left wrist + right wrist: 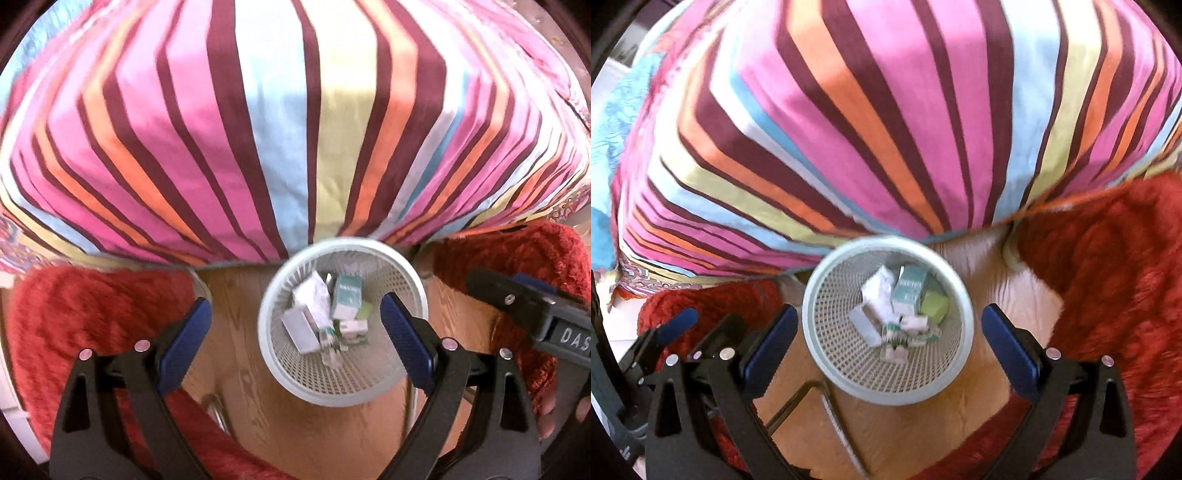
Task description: Collect trash
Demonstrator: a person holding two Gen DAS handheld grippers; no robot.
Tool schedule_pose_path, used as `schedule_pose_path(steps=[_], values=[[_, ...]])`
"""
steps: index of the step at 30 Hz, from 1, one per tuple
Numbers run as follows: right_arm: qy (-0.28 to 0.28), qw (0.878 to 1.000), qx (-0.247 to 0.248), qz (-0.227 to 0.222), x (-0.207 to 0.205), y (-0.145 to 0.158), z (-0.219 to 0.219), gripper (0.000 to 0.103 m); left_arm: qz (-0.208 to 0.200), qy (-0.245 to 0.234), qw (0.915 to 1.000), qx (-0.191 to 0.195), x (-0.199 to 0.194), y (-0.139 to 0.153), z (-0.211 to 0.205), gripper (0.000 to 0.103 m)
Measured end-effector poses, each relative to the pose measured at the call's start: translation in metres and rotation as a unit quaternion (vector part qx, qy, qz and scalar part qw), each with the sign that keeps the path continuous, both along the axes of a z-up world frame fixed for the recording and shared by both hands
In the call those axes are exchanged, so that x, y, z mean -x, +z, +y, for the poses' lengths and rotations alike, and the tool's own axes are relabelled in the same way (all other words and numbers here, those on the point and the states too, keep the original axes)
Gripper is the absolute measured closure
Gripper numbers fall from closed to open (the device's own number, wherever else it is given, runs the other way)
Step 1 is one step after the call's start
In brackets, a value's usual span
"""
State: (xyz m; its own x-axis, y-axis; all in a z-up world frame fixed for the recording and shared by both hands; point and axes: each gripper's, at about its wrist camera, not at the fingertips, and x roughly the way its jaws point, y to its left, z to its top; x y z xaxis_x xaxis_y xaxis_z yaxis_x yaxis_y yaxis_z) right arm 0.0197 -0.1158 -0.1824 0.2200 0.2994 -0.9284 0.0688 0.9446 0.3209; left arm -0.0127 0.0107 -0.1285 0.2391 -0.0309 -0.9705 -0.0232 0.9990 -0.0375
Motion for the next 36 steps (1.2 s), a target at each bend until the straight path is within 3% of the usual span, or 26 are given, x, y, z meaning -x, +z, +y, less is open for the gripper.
schedule_pose_path(steps=[8, 14, 28, 36], values=[[0.012, 0.991, 0.048, -0.121, 0.008, 0.059, -0.01, 0.008, -0.072, 0.008, 0.9973, -0.006, 0.0, 0.048, 0.007, 0.013], [0.006, 0.98, 0.066, -0.187, 0.009, 0.098, -0.015, 0.008, -0.123, 0.013, 0.9922, -0.015, 0.0, 0.083, 0.01, 0.013], [-0.009, 0.964, 0.069, -0.258, 0.002, 0.145, -0.024, 0.008, -0.192, 0.037, 0.9805, -0.009, -0.01, 0.146, 0.025, 0.013], [-0.017, 0.961, 0.062, -0.27, -0.01, 0.159, -0.026, 0.008, -0.219, 0.026, 0.9753, -0.018, -0.021, 0.172, 0.019, 0.013]])
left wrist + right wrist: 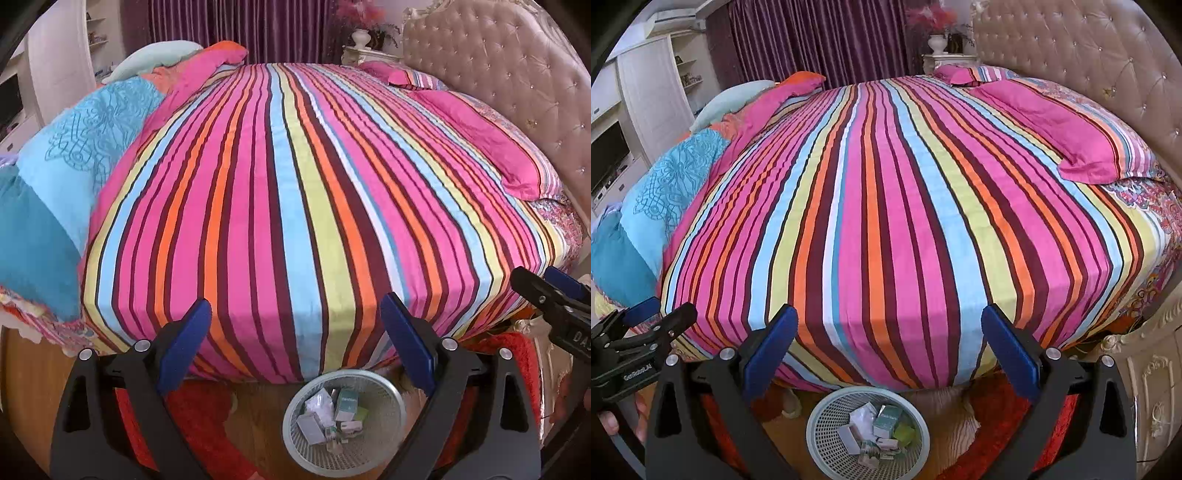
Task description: Collect trash
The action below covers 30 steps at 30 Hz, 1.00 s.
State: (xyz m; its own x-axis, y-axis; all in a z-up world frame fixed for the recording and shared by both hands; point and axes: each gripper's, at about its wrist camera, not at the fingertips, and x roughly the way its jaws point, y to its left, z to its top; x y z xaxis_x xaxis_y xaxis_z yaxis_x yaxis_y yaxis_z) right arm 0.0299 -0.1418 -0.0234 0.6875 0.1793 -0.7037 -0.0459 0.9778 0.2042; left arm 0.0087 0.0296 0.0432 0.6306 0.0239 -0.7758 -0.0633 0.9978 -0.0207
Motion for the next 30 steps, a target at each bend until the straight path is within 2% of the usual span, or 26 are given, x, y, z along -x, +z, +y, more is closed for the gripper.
schedule_pose_path(steps=[3, 11, 22, 30], values=[[-0.004, 1.0, 0.014, -0.006, -0.005, 0.001, -0.001, 0.008, -0.006, -0.003, 1.0, 0.003, -0.007, 0.006, -0.001, 0.013], [-0.008, 1.0, 0.01, 0.004, -0.02, -0.002, -0.002, 0.008, -0.008, -0.01, 0.9999, -0.008, -0.029, 0.01, -0.002, 0.013], [-0.008, 1.0, 0.018, 0.009, -0.04, 0.006, 0.002, 0.008, -0.001, -0.014, 0.9999, -0.004, -0.054, 0.013, -0.004, 0.013], [-0.008, 1.0, 0.021, 0.012, -0.052, 0.013, 0.002, 0.008, -0.009, -0.027, 0.9989, -0.038, -0.066, 0.022, -0.016, 0.013]])
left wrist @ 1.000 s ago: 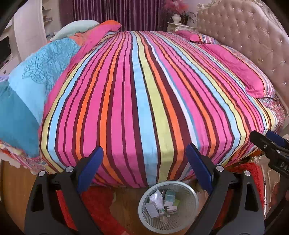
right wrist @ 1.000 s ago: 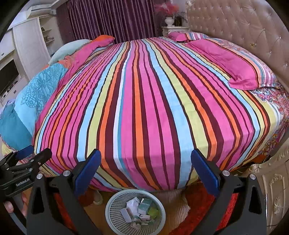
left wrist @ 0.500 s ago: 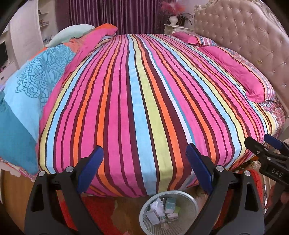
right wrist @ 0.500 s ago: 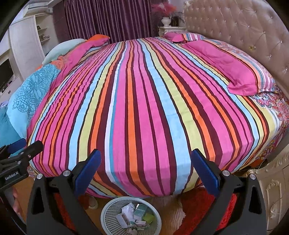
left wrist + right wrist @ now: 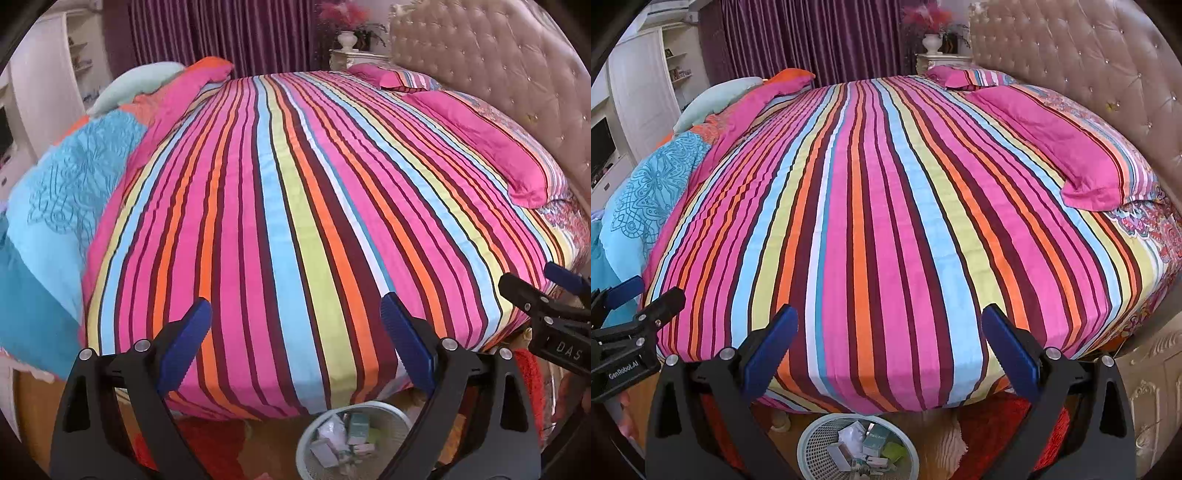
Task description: Collect trash
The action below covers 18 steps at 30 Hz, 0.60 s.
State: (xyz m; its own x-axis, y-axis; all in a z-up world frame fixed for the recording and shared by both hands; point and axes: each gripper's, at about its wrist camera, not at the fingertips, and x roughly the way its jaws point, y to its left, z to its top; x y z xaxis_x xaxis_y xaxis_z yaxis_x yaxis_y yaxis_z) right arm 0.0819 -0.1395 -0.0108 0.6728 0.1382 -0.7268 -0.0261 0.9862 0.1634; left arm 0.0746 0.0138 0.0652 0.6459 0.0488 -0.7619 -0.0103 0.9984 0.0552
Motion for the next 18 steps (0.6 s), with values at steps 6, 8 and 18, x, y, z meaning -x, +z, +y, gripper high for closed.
schedule_pose_path(steps=[6, 8, 18], values=[[-0.001, 1.0, -0.002, 0.0, -0.005, 0.004, 0.001, 0.008, 0.003, -0.002, 1.0, 0.008, -0.009, 0.005, 0.0, 0.013], [-0.002, 1.0, -0.002, 0.0, -0.005, 0.004, 0.001, 0.008, 0.005, -0.002, 0.9999, 0.01, -0.01, 0.006, 0.0, 0.013], [0.002, 1.0, -0.005, 0.001, -0.008, 0.006, 0.001, 0.008, 0.013, 0.002, 0.9995, 0.027, -0.013, 0.004, 0.005, 0.013]])
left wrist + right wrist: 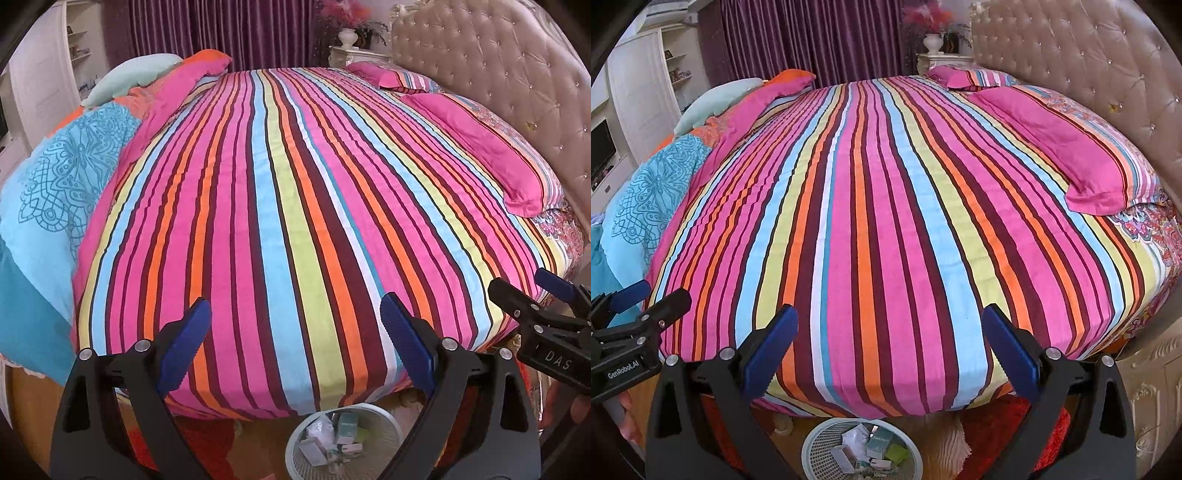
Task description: Collect trash
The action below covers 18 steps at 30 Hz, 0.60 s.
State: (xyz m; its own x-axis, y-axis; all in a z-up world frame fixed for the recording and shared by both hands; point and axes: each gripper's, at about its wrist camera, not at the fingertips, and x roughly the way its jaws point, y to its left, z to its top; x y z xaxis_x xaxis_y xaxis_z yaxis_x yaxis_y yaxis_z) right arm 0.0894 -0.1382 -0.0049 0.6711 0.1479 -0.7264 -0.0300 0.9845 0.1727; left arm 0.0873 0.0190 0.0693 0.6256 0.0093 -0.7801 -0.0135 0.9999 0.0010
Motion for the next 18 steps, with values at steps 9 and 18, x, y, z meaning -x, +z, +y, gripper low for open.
schedule_pose_path(steps=[9, 18], values=[[0.001, 1.0, -0.004, 0.001, -0.0012, 0.0, -0.0005, 0.008, 0.001, 0.001, 1.0, -0.004, 0.0, -0.0006, -0.0008, 0.013], [0.002, 1.0, -0.007, 0.005, -0.0013, -0.0025, 0.0001, 0.008, 0.004, 0.0, 1.0, -0.004, -0.0009, -0.0008, -0.0039, 0.013]])
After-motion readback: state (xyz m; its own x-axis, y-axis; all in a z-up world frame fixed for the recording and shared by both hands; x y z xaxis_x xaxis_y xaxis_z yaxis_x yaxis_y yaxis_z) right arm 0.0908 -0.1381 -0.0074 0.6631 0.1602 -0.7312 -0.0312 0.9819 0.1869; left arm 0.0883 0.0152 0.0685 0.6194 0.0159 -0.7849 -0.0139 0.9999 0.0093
